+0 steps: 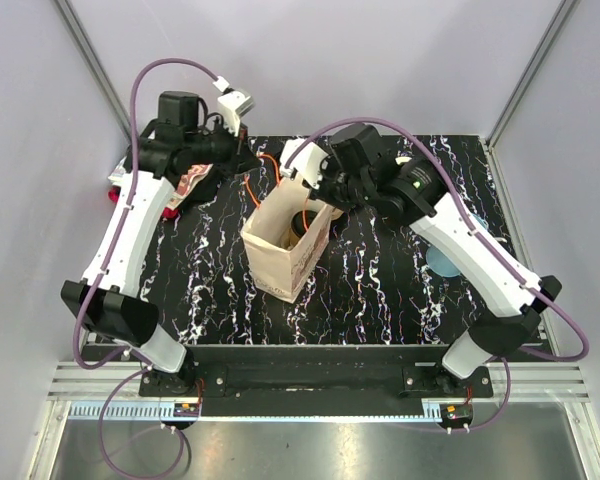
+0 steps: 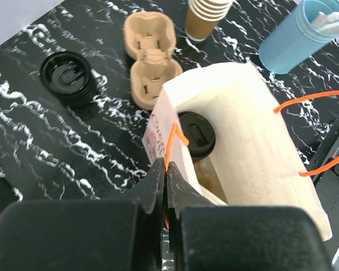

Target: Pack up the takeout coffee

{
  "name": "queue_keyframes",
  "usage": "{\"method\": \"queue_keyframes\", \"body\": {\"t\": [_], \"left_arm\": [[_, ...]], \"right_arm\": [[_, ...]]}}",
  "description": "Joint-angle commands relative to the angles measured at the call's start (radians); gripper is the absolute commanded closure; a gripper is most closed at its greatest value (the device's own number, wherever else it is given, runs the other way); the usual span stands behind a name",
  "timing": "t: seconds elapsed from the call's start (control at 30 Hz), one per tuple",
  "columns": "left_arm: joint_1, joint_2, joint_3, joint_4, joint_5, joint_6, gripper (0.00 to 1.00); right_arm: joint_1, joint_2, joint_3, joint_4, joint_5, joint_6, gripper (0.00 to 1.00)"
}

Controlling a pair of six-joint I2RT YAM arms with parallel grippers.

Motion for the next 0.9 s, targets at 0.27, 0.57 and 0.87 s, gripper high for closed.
{"method": "queue_keyframes", "body": {"t": [0.27, 0.57, 0.87], "left_arm": [[-0.122, 0.034, 0.102, 0.006, -0.073, -0.022, 1.00], [-0.134, 0.018, 0.085, 0.020, -0.086, -0.074, 1.00], [-0.150, -0.037, 0.036, 0.035, -0.059, -0.090, 1.00]], "right_arm": [[-0.050, -0.160, -0.159, 0.056, 0.117, -0.011, 1.00], [-0.125, -0.180, -0.196, 0.103, 0.102, -0.016, 1.00], [-0.158, -0.175, -0.187, 0.106, 0.093, -0.019, 1.00]]}}
